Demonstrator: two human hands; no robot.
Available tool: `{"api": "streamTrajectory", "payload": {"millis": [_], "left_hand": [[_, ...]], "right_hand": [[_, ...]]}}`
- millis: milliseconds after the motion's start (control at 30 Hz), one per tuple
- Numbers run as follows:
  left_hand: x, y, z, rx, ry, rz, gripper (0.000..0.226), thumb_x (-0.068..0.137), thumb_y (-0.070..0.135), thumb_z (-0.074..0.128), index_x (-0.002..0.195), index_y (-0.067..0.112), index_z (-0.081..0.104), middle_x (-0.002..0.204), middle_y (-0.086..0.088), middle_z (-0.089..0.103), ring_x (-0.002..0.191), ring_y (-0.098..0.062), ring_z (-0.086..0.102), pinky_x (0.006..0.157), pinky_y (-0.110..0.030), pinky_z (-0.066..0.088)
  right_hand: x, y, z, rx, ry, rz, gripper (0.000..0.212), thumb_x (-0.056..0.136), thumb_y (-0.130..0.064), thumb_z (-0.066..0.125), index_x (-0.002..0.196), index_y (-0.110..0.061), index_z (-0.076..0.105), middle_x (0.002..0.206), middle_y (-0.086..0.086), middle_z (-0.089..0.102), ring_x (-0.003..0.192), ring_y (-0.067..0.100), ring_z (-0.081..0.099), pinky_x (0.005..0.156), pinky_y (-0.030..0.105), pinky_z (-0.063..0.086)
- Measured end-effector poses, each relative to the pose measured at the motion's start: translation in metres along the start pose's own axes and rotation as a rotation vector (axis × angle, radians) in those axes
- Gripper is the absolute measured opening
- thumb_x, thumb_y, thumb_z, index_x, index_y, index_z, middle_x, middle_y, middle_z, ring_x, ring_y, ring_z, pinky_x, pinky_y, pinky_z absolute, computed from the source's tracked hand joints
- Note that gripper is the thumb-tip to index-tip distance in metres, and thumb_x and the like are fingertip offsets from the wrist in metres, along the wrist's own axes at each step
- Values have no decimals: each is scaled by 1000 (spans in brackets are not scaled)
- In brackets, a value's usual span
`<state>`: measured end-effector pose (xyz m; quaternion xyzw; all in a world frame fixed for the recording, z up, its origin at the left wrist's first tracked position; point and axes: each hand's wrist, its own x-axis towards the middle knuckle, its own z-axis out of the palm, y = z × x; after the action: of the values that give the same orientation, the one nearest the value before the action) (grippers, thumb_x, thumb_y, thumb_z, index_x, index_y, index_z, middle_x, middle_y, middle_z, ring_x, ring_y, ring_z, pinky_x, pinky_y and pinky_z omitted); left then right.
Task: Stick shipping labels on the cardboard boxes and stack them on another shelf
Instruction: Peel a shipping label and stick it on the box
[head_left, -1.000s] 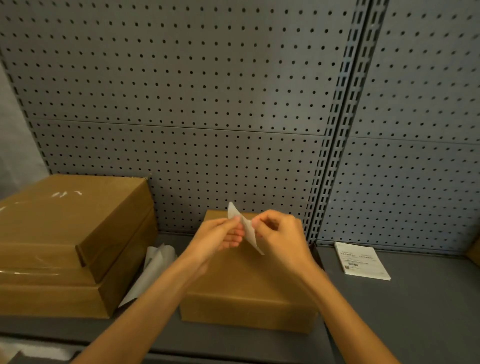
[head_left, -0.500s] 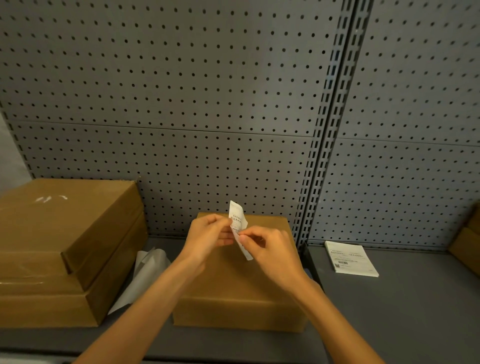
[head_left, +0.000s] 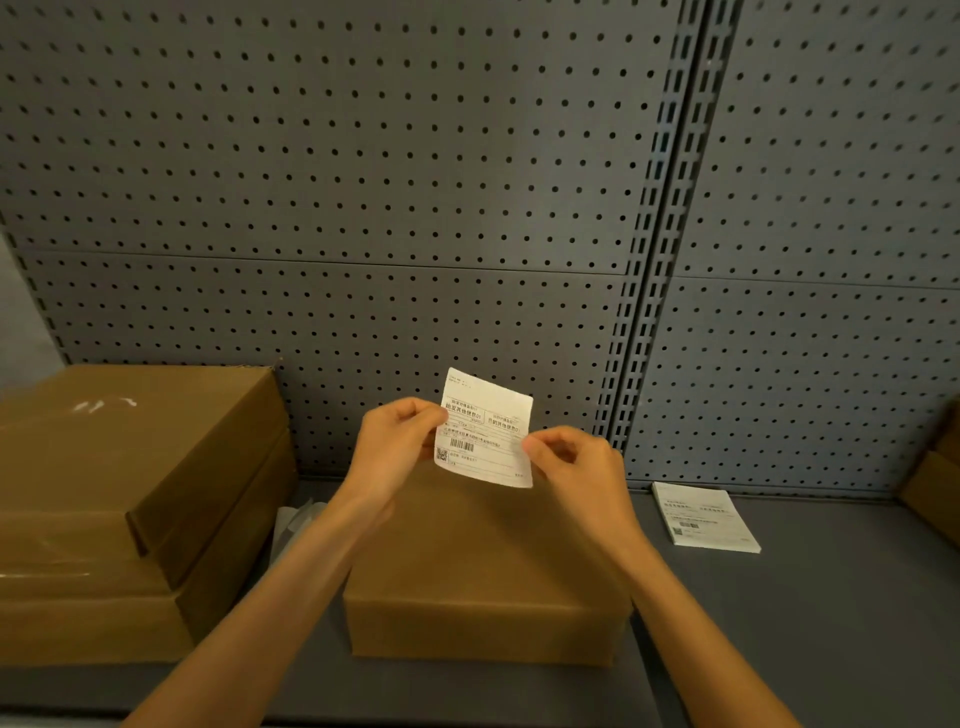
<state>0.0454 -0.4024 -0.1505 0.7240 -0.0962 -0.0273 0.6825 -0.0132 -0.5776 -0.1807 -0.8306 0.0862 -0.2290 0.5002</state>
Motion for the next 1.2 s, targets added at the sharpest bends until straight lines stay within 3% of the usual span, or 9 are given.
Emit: {"api": "streamTrajectory", "payload": {"millis": [133,233,400,533,733,1067,1200], "left_hand": [[1,-5,0,-28,-11,-31,18,93,12,53,91,2,67,88,-1,75,86,-16,70,76,-26,55],[3,-12,0,-16,-12,-37,16,93,13,54,90,4,68,88,-1,74,84,-14,70,72,-23,55],[14,-29,0,207,48,32,10,87,13,64,80,9,70,80,1,73,71,-13,68,62,-16,51],[22,-50,2,487,54,107,9,86,18,66,78,17,69,78,5,70,66,-4,63,60,-16,50],[29,-69,2,708,54,153,11,88,21,64,85,14,72,79,4,67,62,1,52,52,-7,32],[31,-78,3,834,28,227,10,88,19,62,81,15,69,73,5,64,67,-9,60,57,-17,46],[31,-79,3,874,12,232,10,87,17,62,78,16,66,71,2,65,67,-12,61,64,-31,54]], "right_hand": [[7,7,3,48,-7,88,11,90,-28,63,86,-19,68,89,-7,71,86,11,68,81,34,57],[11,7,2,72,-20,123,16,91,-22,63,77,-15,66,82,-6,70,77,14,66,75,32,55],[19,14,1,3,-7,183,23,91,-22,62,84,-1,67,78,1,69,69,14,60,74,37,54],[22,25,7,-132,-42,213,26,89,-22,64,71,-4,65,68,4,64,61,14,53,63,31,48],[23,34,19,-341,-83,179,23,92,-24,61,83,-5,71,71,-2,61,54,5,50,47,14,36],[26,41,26,-458,-82,150,19,90,-23,62,82,-9,72,73,3,66,56,11,54,59,30,50],[24,42,28,-488,-75,140,19,89,-21,61,80,-7,70,76,7,68,63,19,60,62,35,52]]}}
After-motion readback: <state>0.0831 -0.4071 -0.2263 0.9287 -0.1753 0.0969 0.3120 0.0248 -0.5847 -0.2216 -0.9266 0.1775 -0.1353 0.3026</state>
